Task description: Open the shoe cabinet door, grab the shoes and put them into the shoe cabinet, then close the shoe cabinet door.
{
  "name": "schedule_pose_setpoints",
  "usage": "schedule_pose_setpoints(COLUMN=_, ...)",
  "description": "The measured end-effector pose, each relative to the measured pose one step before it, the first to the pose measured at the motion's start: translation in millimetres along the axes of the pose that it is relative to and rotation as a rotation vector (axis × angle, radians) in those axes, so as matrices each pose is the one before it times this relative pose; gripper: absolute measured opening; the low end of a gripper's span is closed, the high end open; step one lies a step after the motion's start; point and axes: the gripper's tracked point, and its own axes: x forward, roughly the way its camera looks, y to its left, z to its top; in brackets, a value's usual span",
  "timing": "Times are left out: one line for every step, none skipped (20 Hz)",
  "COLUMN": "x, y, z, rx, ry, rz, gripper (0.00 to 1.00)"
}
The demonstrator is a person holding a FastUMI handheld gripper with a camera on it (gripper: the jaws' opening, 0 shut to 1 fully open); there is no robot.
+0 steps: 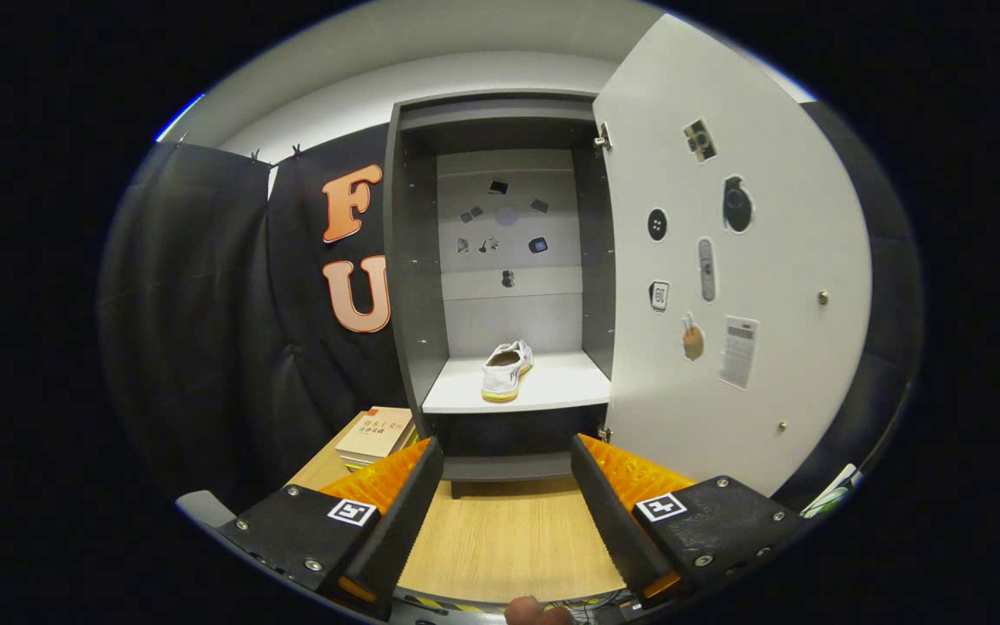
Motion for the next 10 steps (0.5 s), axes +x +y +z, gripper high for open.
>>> schedule_pose_setpoints(x=-11.68, y=-10.84, z=-0.74, rx=-0.00331, ry=-0.00383, rz=0.00627, gripper=0.93)
schedule_pose_setpoints(x=-12.12, y=-9.84, z=1.13, rx=0.00071, ry=-0.01043, rz=0.01152, gripper=0.93)
schedule_pose_setpoints(x=-10.83, y=-9.75, z=-0.10, rx=0.00544, ry=-0.00610, rz=0.01538, gripper=0.93)
schedule_pose_setpoints(x=-10.74, y=-10.21, z=-2.31, rx=0.01234, ry=-0.00226, rz=0.01714, gripper=0.93)
schedule_pose_setpoints(x=-10.12, y=-10.83, z=-0.72, rx=0.01177, ry=-0.00371, rz=0.01220, gripper=0.93)
schedule_pose_setpoints(x=-7.64, y=-13.22, z=0.21, rx=0.00964, ry=-0.00535, rz=0.00547, gripper=0.93)
schedule_pose_setpoints(x=-7.95, y=-13.23, z=0.62, rx=0.01104, ry=-0.00404, rz=0.00395, gripper=0.93)
schedule_pose_setpoints(x=-7.54, y=-12.31, z=2.13, rx=0.01229, ry=-0.00804, rz=0.00509, gripper=0.93)
schedule_pose_setpoints(x=-5.67, y=-12.00, z=1.95, rx=0.00812, ry=-0.00618, rz=-0.00244, gripper=0.93)
schedule_pose_setpoints(x=-3.62, y=-14.07, z=0.28, rx=0.00354, ry=-0.00561, rz=-0.00810, gripper=0.93)
